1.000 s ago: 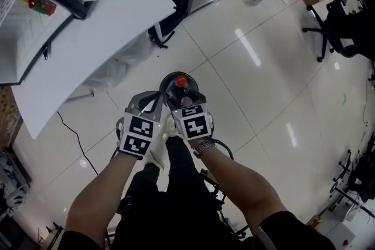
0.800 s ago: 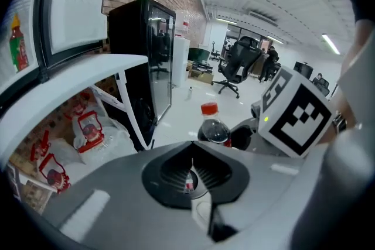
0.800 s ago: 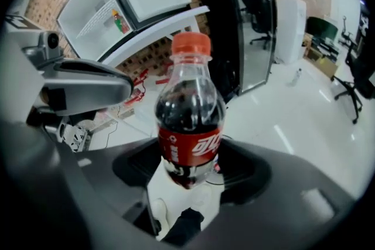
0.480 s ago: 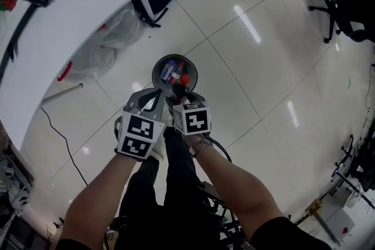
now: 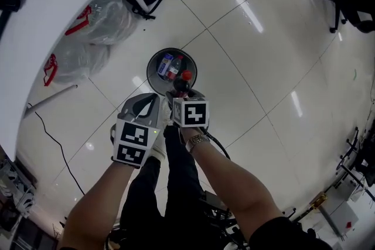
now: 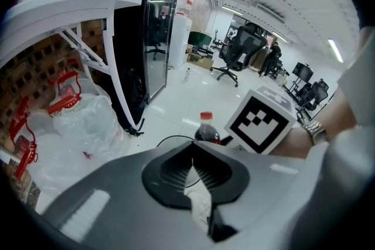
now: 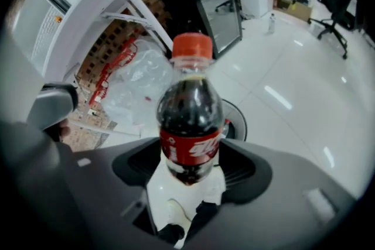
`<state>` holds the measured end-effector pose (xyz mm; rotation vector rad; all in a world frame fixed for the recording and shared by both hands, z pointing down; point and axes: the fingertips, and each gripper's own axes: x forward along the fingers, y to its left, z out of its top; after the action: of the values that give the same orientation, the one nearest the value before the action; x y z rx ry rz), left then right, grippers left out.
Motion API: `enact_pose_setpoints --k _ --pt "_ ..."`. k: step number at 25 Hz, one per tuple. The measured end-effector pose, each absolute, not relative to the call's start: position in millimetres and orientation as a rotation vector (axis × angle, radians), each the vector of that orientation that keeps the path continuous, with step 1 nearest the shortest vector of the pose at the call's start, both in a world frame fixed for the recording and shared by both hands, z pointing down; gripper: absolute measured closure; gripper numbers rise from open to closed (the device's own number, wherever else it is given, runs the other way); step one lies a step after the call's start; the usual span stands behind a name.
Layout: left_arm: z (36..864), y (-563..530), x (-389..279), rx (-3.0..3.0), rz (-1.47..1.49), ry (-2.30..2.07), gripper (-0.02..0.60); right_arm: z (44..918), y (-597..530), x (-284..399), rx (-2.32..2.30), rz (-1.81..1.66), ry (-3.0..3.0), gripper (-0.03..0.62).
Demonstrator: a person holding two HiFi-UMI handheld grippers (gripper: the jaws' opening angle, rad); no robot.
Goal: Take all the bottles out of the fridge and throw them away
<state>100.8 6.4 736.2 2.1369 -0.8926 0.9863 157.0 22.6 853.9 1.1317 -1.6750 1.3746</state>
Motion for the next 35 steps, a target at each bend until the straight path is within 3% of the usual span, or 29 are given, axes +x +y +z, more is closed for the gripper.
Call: enact_pose_setpoints --k 23,35 --pt "682.4 3.5 84.6 2.146 0.977 -1.015 0.577 786.6 18.2 137.7 1.081 1.283 -1.825 0.279" --pt "622.0 -1.9 61.5 2.156 0.934 -1.135 0.577 709.8 4.5 116.6 1.032 1.124 -1.955 0.281"
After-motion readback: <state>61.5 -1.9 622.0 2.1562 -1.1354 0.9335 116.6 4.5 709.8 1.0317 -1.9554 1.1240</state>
